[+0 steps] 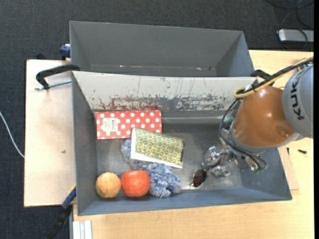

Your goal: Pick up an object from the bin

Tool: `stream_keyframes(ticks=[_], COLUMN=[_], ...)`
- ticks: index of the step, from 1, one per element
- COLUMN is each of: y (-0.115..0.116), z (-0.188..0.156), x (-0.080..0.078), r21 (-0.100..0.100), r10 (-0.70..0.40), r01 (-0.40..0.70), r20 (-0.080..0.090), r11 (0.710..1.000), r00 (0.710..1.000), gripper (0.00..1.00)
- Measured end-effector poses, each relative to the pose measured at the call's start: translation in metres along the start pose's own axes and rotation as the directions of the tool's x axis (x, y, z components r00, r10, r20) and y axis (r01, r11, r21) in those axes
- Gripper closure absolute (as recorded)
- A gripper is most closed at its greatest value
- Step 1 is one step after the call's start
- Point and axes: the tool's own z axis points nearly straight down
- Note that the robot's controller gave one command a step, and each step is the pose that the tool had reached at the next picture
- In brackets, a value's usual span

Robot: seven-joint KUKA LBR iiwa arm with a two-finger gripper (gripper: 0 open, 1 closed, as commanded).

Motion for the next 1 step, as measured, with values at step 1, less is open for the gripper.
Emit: stream_keyframes(ticks=[1], y=[-0.0737], z=[-0.1346], x=[0.0106], r21=[0.002], r10=[-0.407], r01=[0.407], r20=[0.003], r11=[0.913], r00=[0.913], gripper=[1.00])
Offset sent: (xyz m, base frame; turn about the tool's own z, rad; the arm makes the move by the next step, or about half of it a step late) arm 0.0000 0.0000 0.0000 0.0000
